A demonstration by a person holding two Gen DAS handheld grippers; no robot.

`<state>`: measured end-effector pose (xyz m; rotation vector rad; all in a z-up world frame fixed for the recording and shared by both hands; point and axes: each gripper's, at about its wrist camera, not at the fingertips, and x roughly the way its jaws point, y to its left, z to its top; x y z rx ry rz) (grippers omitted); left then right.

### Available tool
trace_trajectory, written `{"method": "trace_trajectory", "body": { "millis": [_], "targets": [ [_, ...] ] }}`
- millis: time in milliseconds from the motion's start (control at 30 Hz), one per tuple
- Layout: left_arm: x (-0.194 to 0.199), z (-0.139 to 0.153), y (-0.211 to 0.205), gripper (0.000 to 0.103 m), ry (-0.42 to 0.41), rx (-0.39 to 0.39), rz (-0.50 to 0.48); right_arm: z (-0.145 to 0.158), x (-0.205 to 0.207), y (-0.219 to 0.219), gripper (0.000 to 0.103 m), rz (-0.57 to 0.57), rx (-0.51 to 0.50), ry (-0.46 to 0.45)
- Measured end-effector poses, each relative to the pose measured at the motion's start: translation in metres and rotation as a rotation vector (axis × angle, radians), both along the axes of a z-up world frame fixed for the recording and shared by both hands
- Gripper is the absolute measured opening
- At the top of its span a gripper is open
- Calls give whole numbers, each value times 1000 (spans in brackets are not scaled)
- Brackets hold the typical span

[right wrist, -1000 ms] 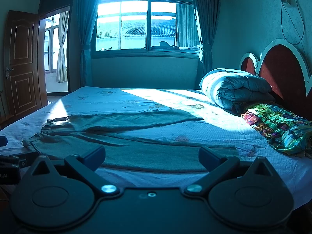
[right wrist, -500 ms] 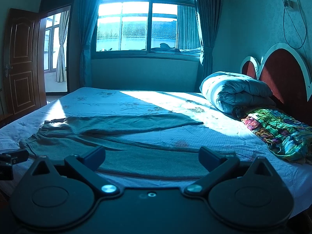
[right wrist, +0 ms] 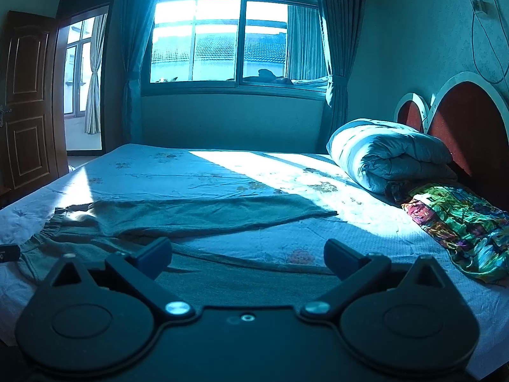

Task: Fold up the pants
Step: 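Move both tools toward the waistband of the green pants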

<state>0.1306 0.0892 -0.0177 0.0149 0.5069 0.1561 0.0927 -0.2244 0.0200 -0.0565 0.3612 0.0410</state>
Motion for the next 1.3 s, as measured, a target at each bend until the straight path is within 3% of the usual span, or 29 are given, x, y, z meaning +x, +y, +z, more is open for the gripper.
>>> {"method": "trace_trajectory", "body": {
  "millis": [267,467,800,1100,1300],
  "targets": [
    [59,-19,34,103,49,19,22,-12,56,14,97,44,18,36],
    [99,-29,65,103,75,31,33,-23,103,44,97,94,-58,65],
    [144,-51,106,103,96,27,60,-43,166,90,97,126,-119,136],
    [182,-72,138,103,142,-12,102,-54,218,101,97,149,-108,170],
    [209,-76,158,103,141,18,108,-62,259,109,97,206,-118,190]
  ]
}}
